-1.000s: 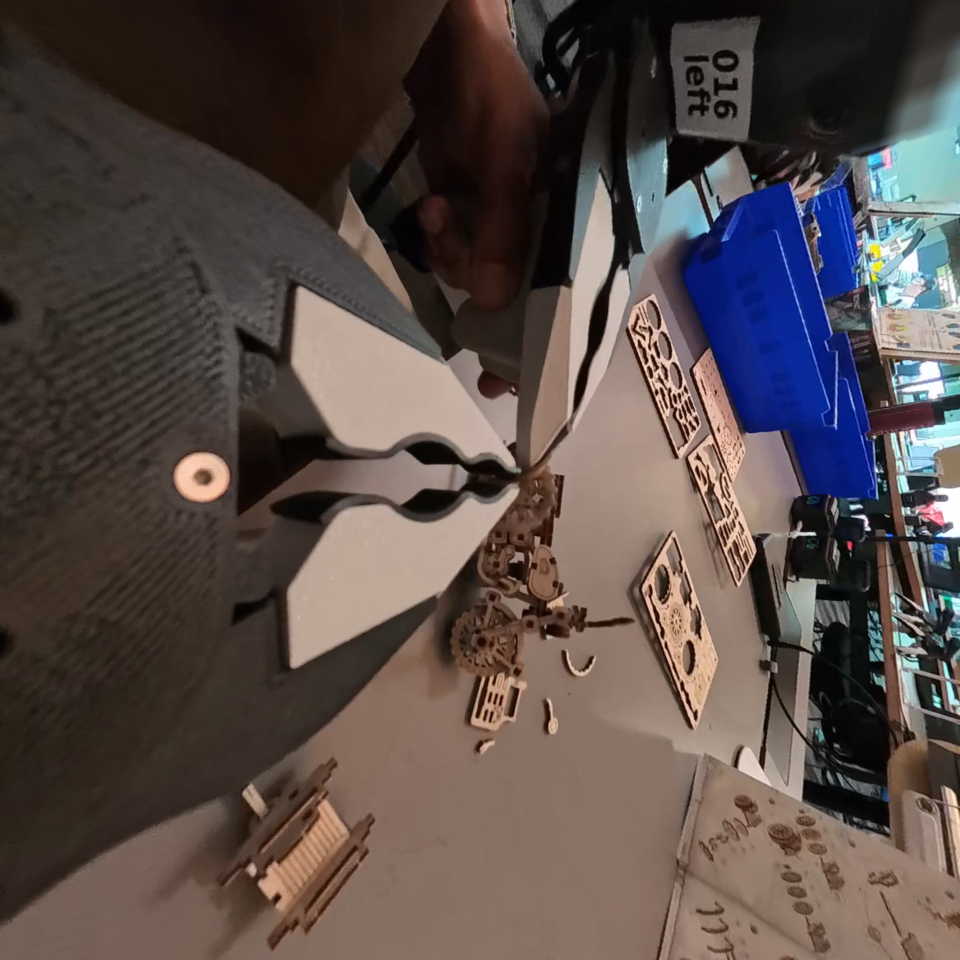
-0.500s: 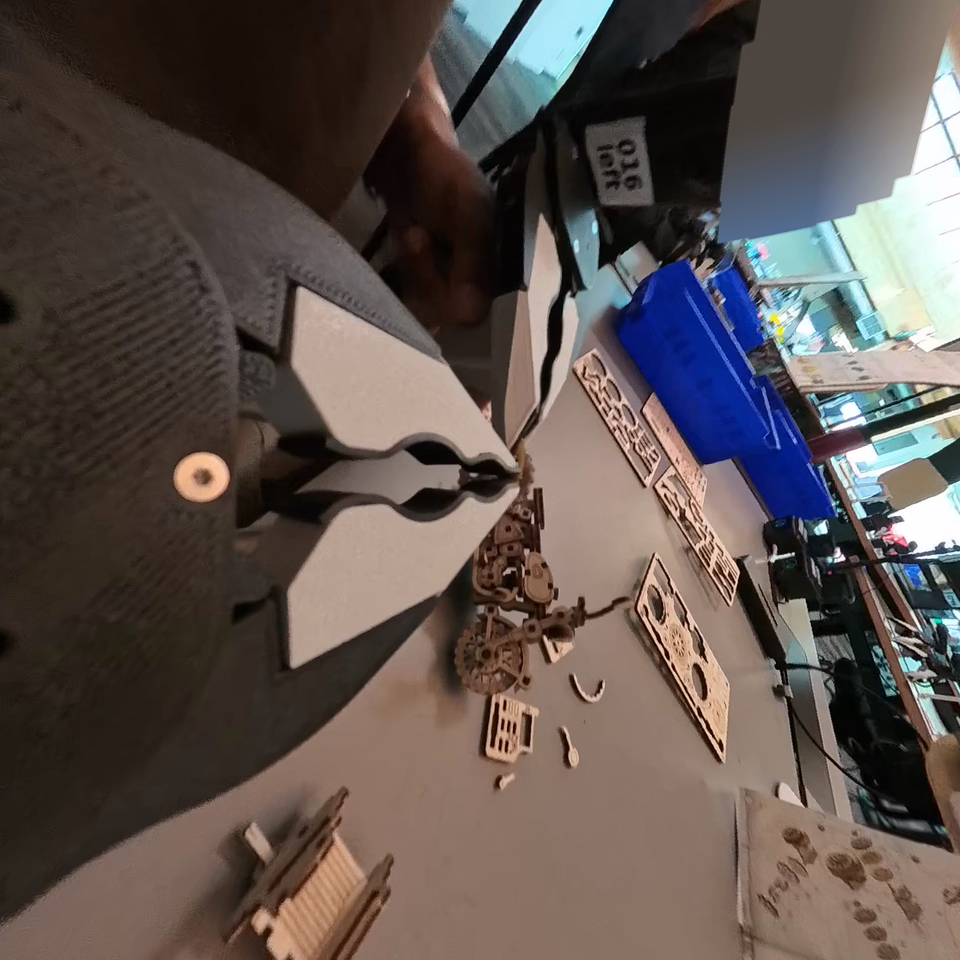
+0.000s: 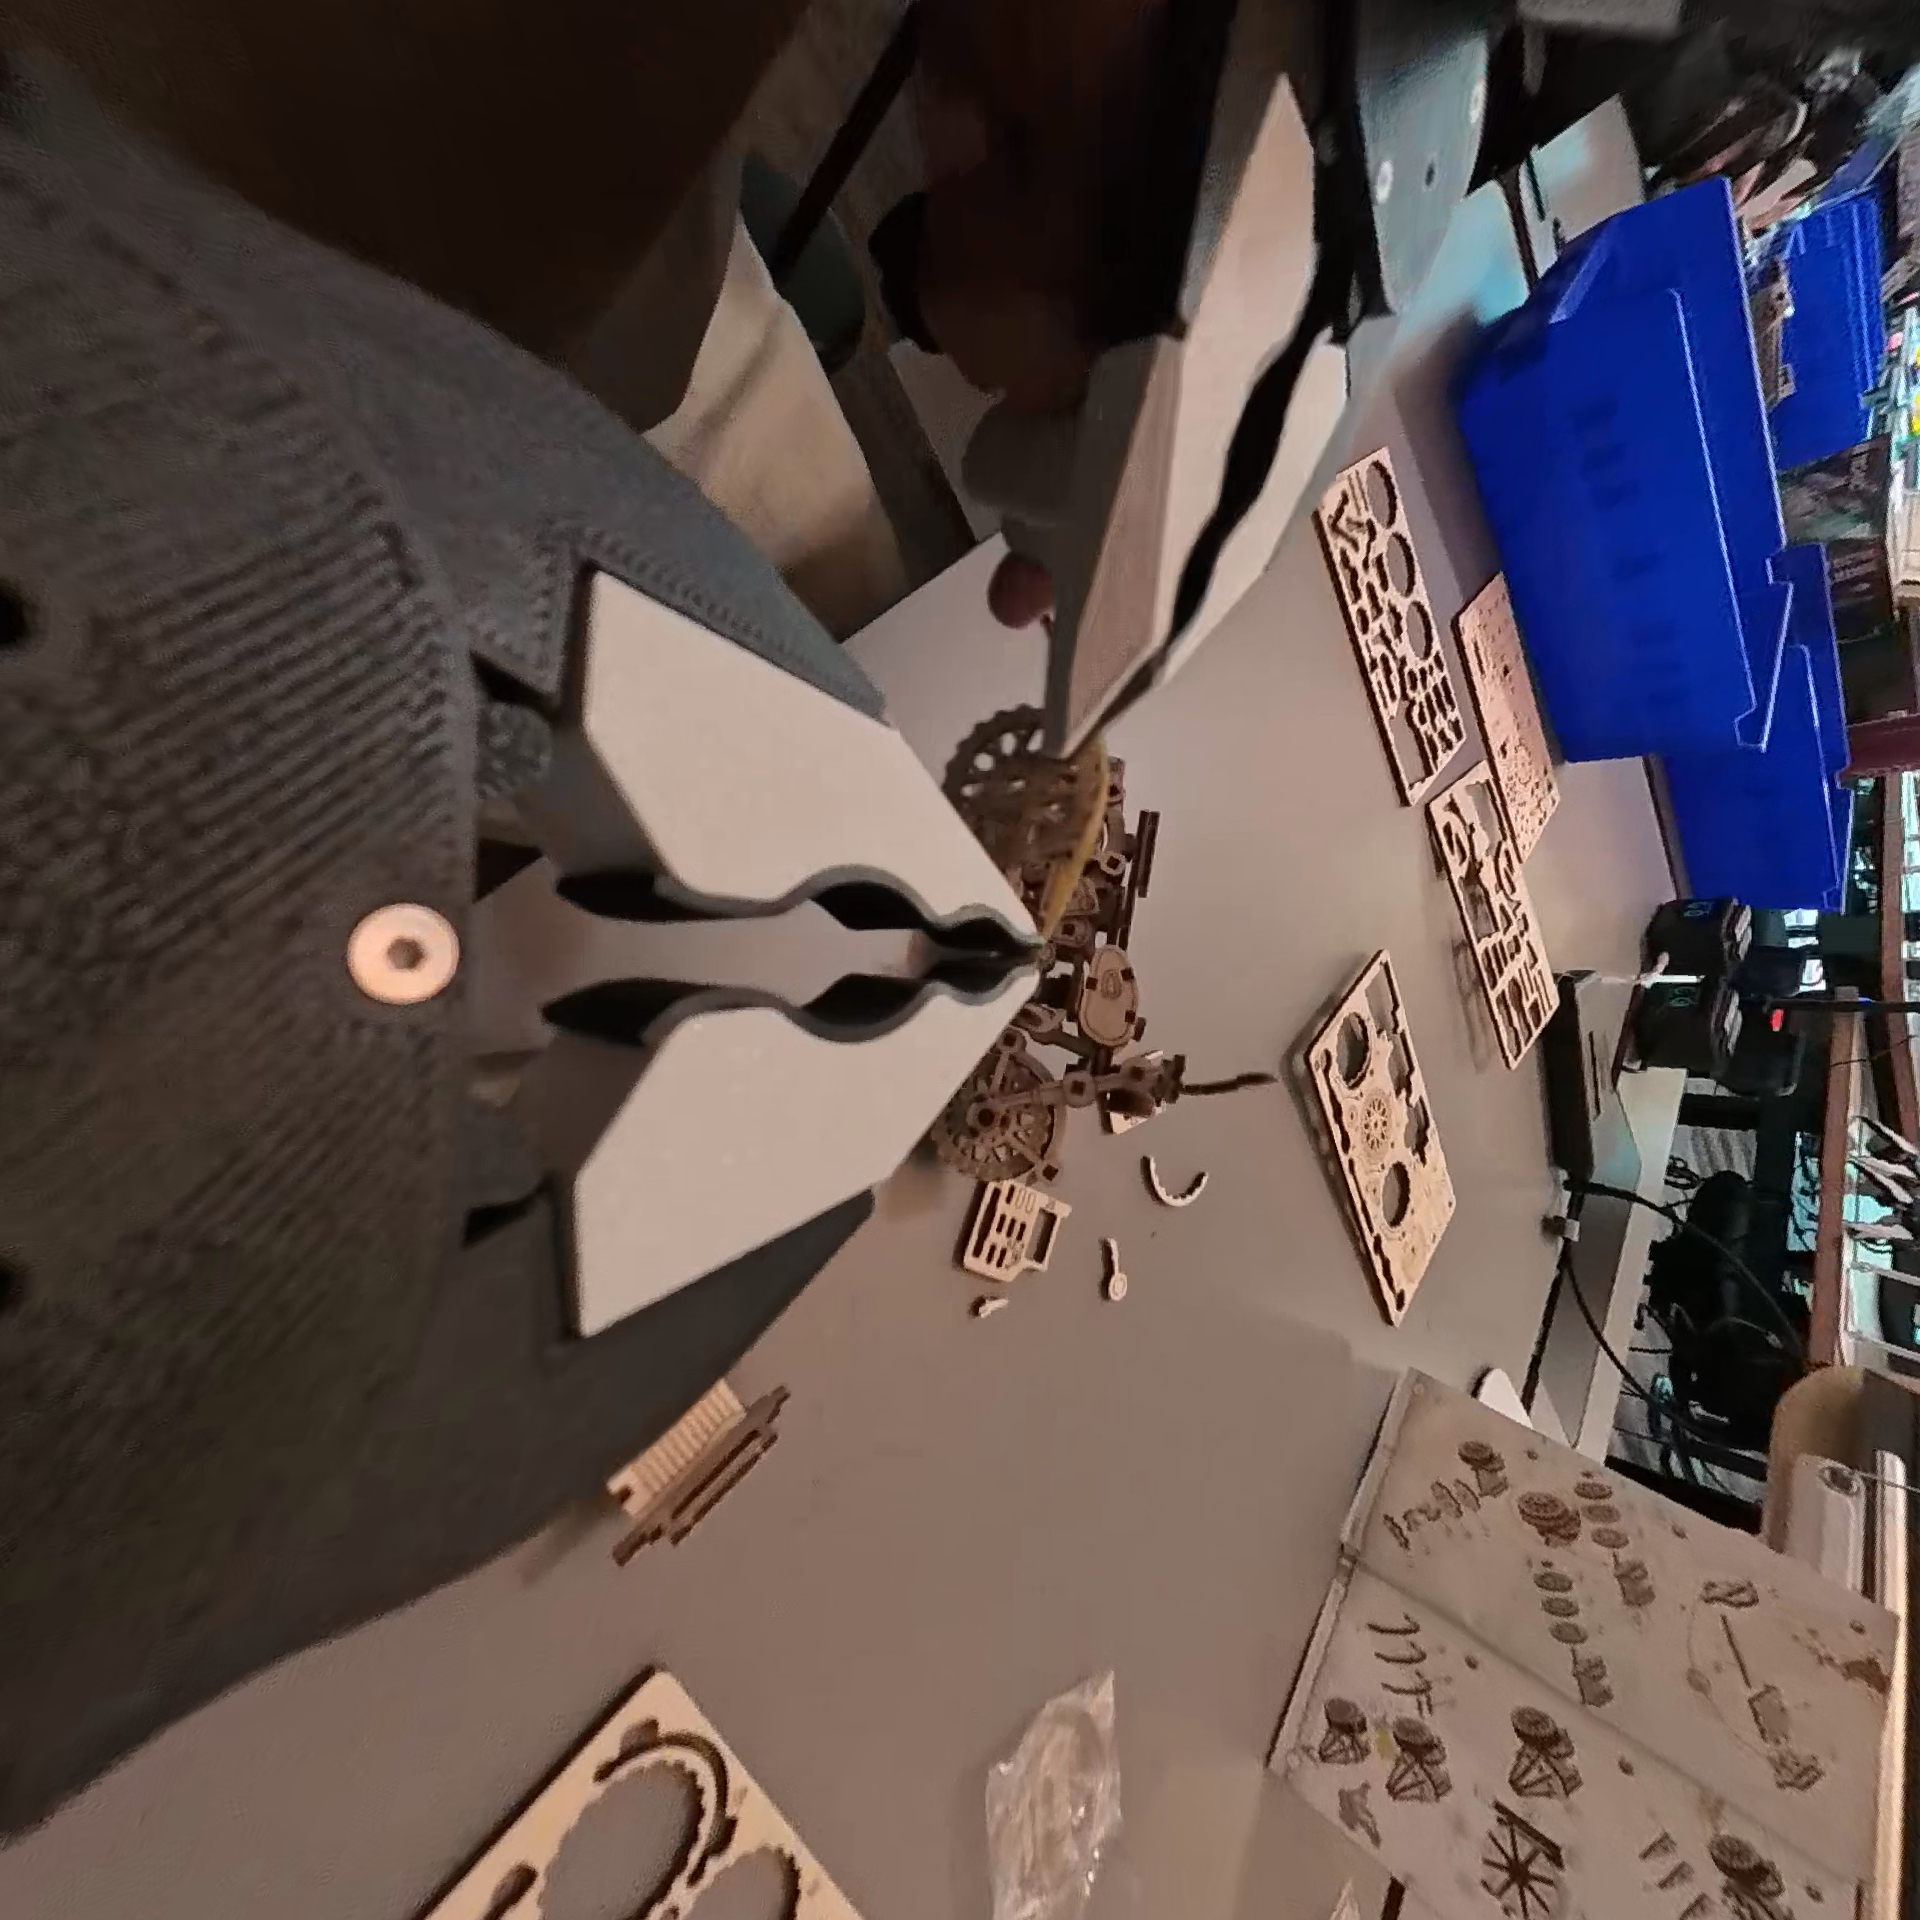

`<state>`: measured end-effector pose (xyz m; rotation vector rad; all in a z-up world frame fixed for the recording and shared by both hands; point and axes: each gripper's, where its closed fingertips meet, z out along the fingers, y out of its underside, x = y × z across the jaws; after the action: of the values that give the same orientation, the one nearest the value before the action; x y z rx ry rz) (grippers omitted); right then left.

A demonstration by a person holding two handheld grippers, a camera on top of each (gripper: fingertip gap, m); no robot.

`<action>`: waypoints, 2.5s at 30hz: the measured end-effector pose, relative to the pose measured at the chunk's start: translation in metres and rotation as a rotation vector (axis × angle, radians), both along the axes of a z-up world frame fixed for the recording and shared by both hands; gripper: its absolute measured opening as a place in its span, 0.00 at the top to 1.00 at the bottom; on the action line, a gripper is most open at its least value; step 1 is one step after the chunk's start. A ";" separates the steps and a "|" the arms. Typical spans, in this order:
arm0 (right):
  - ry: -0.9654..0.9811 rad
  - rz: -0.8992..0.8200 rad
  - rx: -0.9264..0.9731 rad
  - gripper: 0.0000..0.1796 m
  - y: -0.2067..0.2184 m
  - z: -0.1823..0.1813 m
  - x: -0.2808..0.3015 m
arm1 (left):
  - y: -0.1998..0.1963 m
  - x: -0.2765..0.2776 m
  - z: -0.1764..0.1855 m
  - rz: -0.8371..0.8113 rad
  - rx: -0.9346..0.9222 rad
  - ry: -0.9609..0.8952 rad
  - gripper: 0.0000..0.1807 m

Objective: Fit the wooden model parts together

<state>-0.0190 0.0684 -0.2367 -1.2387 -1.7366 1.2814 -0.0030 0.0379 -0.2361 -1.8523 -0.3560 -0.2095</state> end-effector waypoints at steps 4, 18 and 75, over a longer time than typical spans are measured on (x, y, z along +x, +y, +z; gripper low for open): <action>-0.023 0.026 -0.027 1.00 -0.004 -0.003 0.000 | -0.002 -0.006 0.002 0.028 0.030 -0.039 0.97; -0.167 0.193 -0.503 1.00 -0.031 0.000 0.012 | -0.007 -0.016 0.027 0.082 0.258 -0.223 0.98; -0.147 0.377 -1.377 0.99 -0.035 0.032 0.016 | -0.009 -0.019 0.038 0.077 0.441 -0.440 0.98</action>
<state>-0.0032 0.0331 -0.2047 -1.7030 -1.0483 2.8879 -0.0223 0.0285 -0.1986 -1.3449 -0.6289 -0.5980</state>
